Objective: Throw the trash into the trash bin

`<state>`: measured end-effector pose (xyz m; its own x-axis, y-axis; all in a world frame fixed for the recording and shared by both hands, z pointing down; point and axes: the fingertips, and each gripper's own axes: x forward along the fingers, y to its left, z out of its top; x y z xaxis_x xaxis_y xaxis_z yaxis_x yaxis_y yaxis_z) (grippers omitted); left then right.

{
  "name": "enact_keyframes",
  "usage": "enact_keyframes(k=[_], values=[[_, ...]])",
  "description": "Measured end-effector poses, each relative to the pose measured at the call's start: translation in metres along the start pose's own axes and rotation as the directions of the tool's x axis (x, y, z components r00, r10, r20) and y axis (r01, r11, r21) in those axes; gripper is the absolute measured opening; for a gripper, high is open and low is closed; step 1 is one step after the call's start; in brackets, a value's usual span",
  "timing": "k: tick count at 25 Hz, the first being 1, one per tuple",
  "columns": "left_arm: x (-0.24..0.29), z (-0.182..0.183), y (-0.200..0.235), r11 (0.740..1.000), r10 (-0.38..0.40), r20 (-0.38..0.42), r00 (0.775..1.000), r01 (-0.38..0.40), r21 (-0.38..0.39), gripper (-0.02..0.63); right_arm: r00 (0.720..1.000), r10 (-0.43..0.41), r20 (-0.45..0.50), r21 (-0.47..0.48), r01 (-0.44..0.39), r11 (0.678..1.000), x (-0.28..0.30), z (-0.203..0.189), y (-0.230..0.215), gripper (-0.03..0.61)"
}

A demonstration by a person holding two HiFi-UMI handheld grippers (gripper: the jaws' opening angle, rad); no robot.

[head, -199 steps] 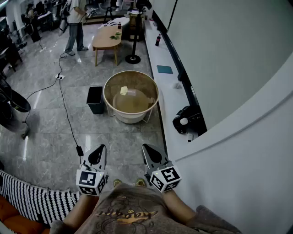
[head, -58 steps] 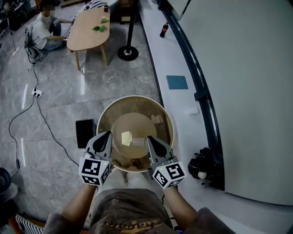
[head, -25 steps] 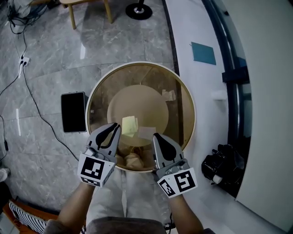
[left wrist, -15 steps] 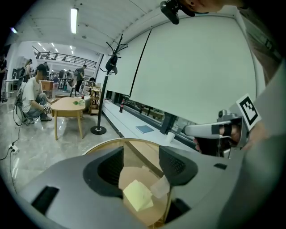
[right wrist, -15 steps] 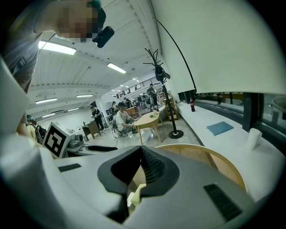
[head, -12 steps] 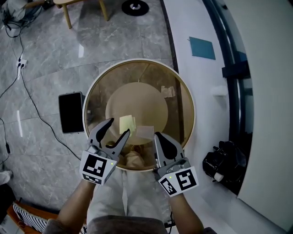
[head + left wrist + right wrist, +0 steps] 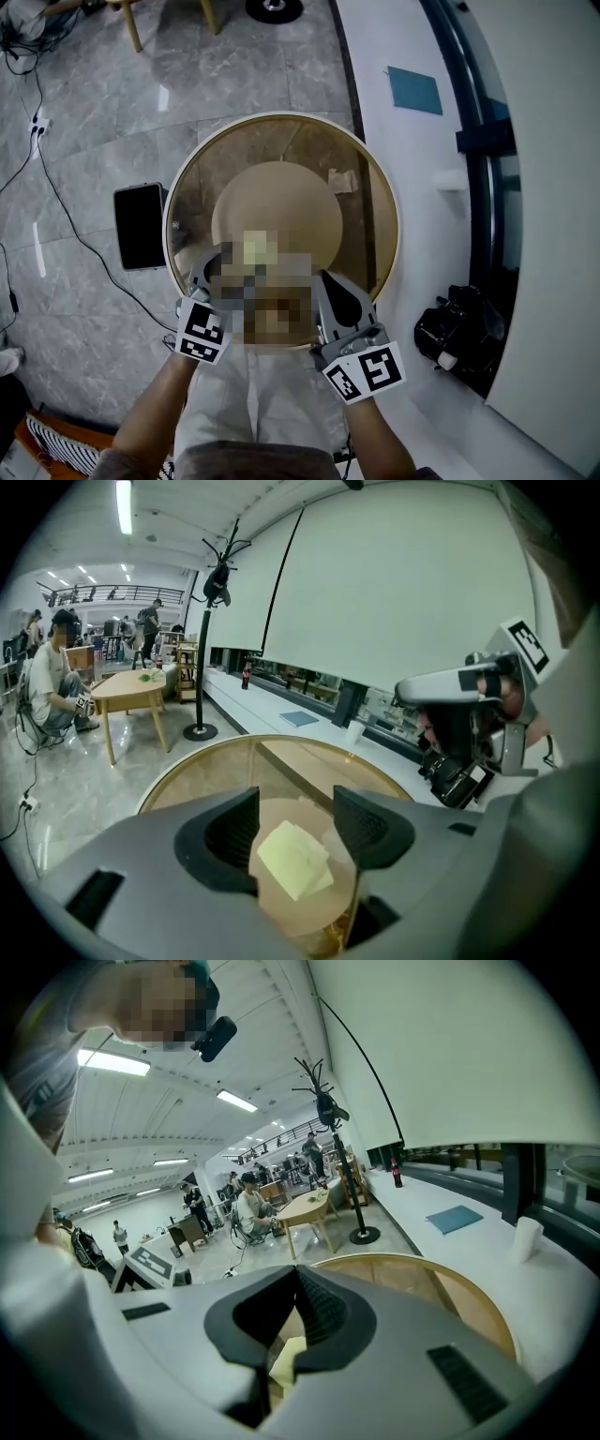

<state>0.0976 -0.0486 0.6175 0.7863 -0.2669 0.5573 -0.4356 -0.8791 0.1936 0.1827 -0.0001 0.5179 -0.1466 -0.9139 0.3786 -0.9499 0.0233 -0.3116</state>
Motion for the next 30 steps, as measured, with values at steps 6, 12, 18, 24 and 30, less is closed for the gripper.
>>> enact_keyframes(k=[6,12,18,24,30], values=[[0.026,-0.045,-0.002,1.000,-0.024,-0.117,0.993,0.025,0.011,0.245,1.000,-0.009,-0.014,0.002,0.009,1.000,-0.001,-0.005,-0.004,0.017],[0.047,-0.092,-0.002,1.000,0.010,-0.217,0.976,-0.007,0.014,0.244,0.999,-0.017,-0.027,0.024,0.018,1.000,-0.003,-0.013,-0.012,0.017],[0.059,-0.106,0.000,1.000,0.026,-0.260,0.965,-0.028,-0.004,0.244,0.999,-0.025,-0.030,0.029,0.026,0.999,-0.004,-0.013,-0.018,0.017],[0.064,-0.110,0.001,0.999,0.041,-0.279,0.960,-0.041,0.004,0.239,0.999,-0.030,-0.031,0.046,0.031,0.998,-0.007,-0.017,-0.022,0.017],[0.064,-0.113,0.003,0.998,0.056,-0.291,0.955,-0.059,0.001,0.186,0.999,-0.033,-0.033,0.065,0.035,0.997,-0.006,-0.019,-0.025,0.017]])
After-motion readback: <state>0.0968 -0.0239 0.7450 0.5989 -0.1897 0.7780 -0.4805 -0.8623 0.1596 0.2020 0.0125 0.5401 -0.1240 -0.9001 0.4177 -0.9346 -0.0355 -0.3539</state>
